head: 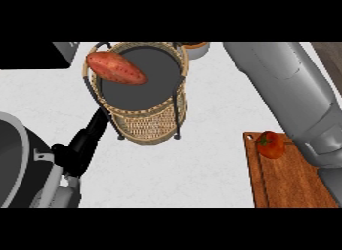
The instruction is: Pick the sweet potato from the cutting board and place it in the tiered basket
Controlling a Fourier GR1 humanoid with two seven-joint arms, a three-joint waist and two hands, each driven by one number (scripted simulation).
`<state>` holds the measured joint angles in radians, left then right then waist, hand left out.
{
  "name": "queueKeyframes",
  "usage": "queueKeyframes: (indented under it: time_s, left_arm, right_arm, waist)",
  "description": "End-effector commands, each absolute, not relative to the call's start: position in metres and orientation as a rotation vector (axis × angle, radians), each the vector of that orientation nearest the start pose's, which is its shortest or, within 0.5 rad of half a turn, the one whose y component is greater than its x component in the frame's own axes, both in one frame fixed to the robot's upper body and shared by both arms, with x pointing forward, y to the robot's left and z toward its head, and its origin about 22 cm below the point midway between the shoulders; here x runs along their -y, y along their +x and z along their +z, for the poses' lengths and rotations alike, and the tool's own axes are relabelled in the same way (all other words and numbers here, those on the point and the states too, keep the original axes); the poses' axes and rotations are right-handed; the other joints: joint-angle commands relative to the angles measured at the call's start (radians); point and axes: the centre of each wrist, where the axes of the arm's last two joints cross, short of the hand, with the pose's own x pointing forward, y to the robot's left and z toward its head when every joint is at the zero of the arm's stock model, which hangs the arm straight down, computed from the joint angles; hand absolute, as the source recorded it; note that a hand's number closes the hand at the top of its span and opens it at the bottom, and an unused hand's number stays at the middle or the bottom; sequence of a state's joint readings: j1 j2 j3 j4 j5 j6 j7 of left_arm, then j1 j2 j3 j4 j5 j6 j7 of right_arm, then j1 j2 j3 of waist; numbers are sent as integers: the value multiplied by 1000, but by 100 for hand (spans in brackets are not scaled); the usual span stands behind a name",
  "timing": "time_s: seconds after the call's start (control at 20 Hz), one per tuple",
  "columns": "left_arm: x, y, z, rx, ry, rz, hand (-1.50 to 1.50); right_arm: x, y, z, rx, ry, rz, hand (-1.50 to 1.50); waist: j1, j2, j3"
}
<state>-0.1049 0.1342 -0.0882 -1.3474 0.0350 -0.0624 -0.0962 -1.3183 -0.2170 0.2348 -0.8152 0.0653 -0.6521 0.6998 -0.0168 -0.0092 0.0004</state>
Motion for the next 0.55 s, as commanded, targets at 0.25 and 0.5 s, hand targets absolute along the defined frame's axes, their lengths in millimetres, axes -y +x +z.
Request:
queueKeyframes:
  time_s: [0.25, 0.5]
  left_arm:
    - [-254, 255, -26, 1511, -49, -185, 0]
    - [-246, 255, -19, 1524, -65, -207, 0]
  right_arm:
    - [231, 400, 275, 1630, -448, -235, -150]
    - [315, 365, 258, 1629, -466, -184, -150]
  waist:
    - [-29, -2, 1]
    - [-9, 4, 1]
